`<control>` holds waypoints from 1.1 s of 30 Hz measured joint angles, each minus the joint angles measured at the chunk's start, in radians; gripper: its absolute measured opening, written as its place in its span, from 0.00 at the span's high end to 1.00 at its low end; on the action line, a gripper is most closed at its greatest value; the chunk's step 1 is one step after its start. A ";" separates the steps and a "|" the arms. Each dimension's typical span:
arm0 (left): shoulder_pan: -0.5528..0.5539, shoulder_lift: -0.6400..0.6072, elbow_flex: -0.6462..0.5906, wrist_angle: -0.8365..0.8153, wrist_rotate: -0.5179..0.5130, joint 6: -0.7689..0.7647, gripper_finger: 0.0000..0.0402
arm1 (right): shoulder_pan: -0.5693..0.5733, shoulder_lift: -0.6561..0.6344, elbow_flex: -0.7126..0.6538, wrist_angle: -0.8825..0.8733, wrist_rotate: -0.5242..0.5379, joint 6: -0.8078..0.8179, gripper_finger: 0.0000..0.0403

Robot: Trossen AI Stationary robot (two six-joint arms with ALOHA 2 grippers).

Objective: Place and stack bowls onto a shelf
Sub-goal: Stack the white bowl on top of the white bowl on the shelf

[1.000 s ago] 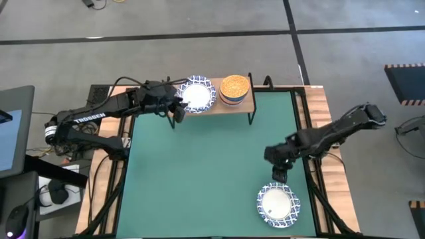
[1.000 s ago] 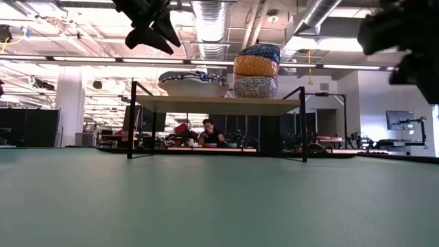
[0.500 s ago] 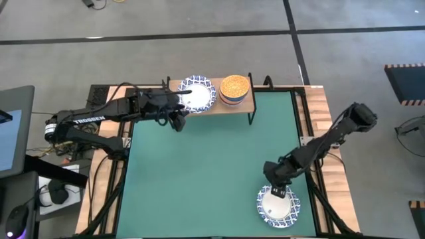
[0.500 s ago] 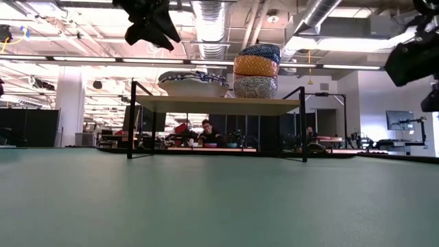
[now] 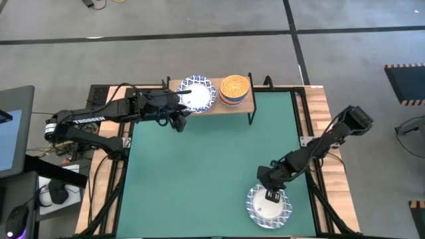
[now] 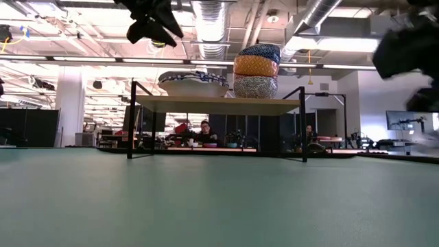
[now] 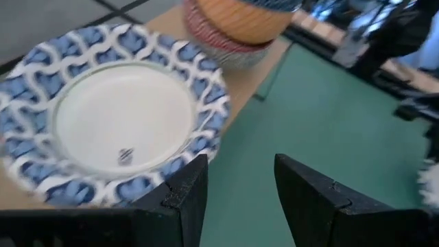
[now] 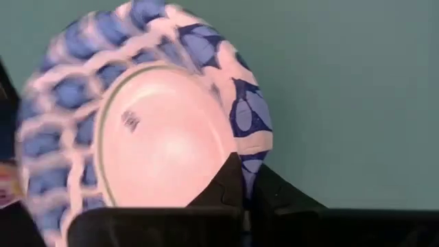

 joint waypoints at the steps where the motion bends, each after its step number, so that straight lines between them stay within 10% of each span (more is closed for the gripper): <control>1: 0.000 0.000 0.000 0.014 0.014 0.001 0.62 | -0.013 -0.008 0.010 0.002 0.009 -0.013 0.95; 19: -0.147 0.150 -0.001 0.311 0.110 0.093 0.62 | -0.407 -0.128 0.320 0.011 0.338 -0.393 0.94; 33: -0.197 0.037 0.000 0.312 -0.109 0.091 0.62 | -0.580 0.024 0.624 0.043 0.447 -0.762 0.93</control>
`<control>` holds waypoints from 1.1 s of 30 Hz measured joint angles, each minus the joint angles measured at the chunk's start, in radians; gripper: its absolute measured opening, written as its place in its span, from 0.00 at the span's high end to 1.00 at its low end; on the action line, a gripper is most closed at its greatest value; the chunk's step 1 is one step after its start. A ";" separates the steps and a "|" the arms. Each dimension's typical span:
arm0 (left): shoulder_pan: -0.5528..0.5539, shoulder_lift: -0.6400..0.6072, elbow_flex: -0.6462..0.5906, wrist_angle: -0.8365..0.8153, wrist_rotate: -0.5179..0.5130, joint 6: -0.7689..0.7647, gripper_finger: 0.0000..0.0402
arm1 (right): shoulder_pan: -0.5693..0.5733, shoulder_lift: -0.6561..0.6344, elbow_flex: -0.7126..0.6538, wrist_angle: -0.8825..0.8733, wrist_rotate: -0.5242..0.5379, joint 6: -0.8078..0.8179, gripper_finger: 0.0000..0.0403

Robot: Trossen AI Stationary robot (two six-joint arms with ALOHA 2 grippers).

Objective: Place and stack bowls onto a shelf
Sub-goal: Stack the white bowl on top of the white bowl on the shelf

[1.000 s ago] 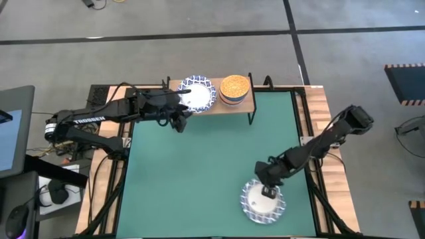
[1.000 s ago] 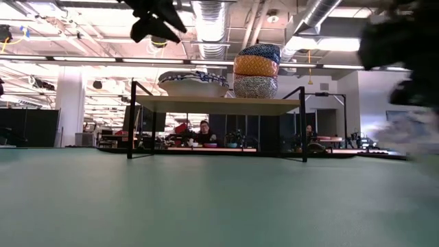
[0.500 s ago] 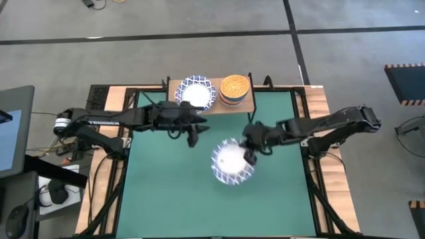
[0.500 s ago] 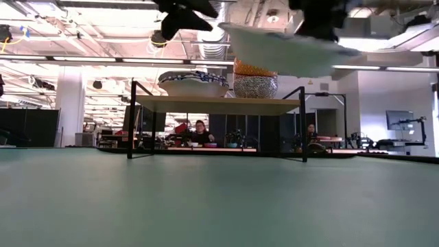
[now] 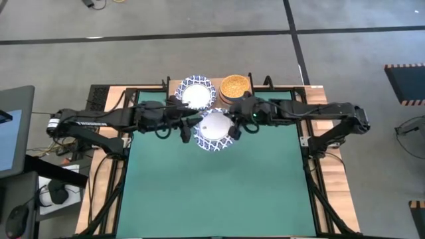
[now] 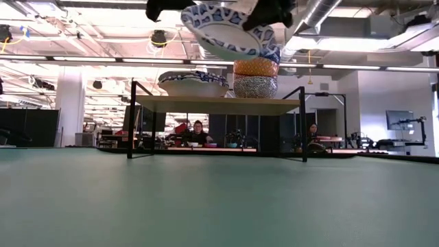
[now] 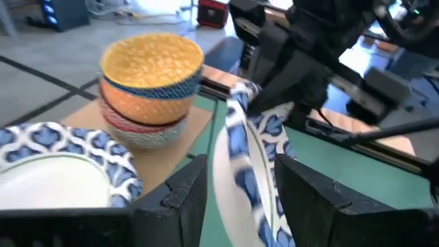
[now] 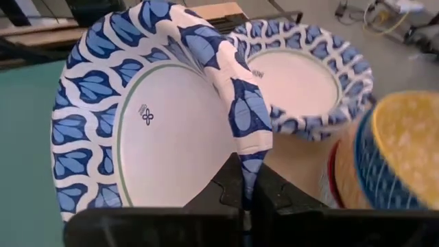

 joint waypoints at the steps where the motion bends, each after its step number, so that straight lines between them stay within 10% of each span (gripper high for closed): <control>1: -0.004 -0.005 0.000 -0.004 -0.017 -0.002 0.62 | 0.000 0.013 0.017 -0.001 0.000 -0.022 0.93; 15: -0.045 -0.015 0.001 -0.093 -0.134 -0.015 0.97 | -0.013 0.096 0.148 0.028 -0.018 -0.226 0.93; 33: 0.107 -0.063 0.001 -0.087 -0.058 0.019 1.00 | -0.009 0.008 0.150 -0.011 -0.024 -0.065 0.61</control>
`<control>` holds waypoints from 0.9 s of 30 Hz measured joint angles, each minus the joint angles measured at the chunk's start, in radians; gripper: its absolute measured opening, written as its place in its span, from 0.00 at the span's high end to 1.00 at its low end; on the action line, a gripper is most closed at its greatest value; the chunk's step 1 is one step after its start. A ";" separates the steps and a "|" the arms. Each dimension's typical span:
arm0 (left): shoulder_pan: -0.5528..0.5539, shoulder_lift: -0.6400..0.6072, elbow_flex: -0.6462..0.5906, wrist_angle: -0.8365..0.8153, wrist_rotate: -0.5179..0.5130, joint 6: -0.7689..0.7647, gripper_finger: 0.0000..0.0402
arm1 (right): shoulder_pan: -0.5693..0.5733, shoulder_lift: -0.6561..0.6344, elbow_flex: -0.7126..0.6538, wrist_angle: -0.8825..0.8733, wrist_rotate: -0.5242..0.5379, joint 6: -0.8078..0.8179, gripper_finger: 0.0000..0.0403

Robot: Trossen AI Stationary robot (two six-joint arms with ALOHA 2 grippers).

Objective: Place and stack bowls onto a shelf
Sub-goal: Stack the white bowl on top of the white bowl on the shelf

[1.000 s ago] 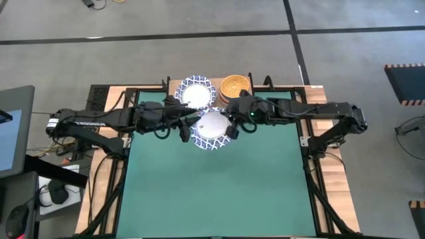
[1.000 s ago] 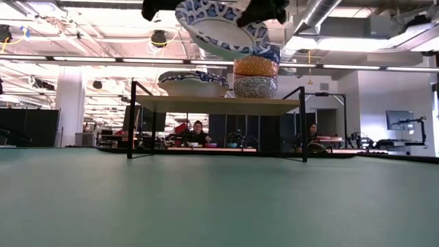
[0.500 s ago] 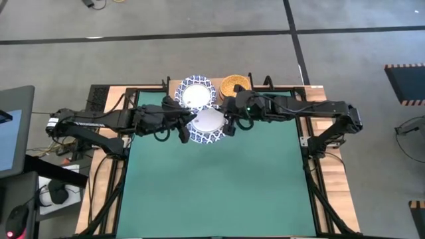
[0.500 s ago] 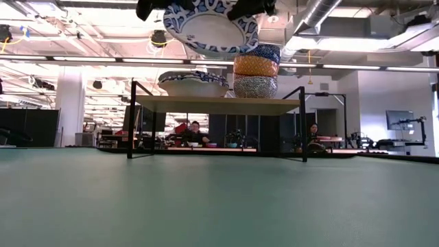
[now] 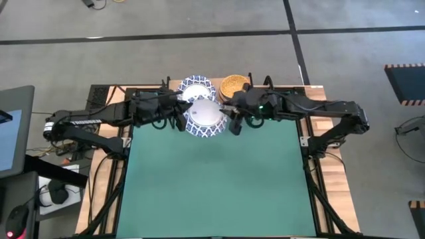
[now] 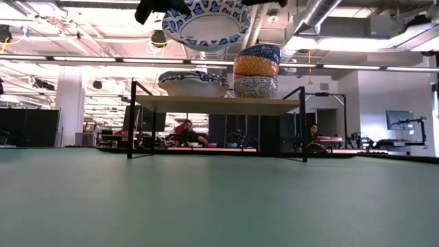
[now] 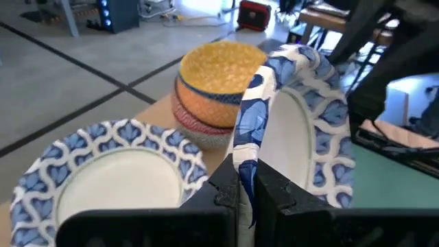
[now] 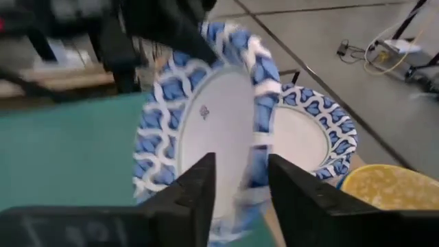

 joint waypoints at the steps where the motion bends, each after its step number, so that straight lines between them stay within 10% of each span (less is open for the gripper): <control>1: 0.011 -0.008 0.000 -0.010 0.000 -0.003 1.00 | 0.000 -0.013 0.000 0.001 0.000 0.032 0.58; 27: 0.484 -0.031 0.000 -0.027 -0.051 -0.197 1.00 | 0.076 -0.217 -0.001 -0.140 0.006 0.313 0.47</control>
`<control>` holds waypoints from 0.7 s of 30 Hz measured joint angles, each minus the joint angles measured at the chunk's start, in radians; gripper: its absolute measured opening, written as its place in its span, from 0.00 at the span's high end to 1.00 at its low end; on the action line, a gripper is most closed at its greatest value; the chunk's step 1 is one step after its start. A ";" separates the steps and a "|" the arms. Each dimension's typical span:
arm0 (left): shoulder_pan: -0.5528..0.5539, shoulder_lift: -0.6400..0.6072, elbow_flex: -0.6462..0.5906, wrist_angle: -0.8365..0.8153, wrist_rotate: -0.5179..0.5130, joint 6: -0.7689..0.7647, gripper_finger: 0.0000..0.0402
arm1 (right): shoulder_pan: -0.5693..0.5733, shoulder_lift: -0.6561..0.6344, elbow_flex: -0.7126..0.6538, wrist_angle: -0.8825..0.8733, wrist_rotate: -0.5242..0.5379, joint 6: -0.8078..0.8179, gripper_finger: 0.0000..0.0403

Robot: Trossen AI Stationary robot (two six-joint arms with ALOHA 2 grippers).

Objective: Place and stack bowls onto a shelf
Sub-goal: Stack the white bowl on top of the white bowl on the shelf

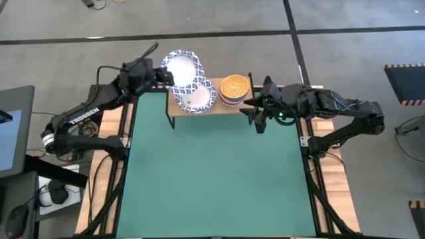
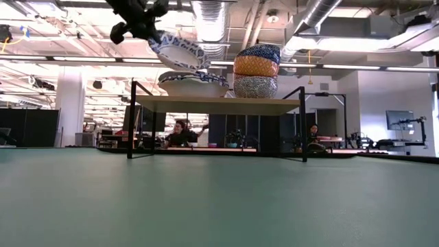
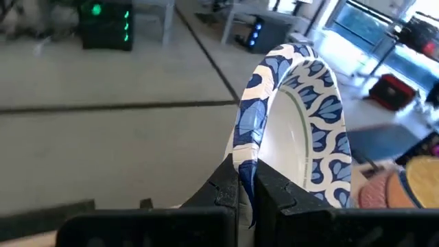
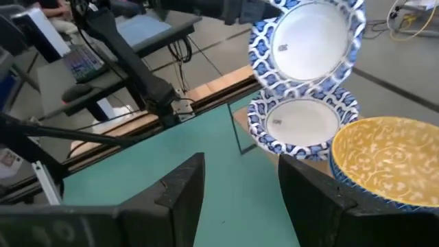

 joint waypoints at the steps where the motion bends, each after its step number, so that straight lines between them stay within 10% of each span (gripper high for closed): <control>1: 0.012 0.008 0.000 -0.004 0.018 -0.027 1.00 | 0.004 0.003 0.000 -0.002 0.000 0.006 0.47; 12: 0.031 0.090 -0.001 -0.104 0.212 -0.230 0.98 | 0.004 -0.009 0.000 -0.043 0.000 0.062 0.48; 21: 0.042 0.089 -0.001 -0.113 0.359 -0.274 0.73 | 0.003 -0.022 0.000 -0.061 0.000 0.078 0.48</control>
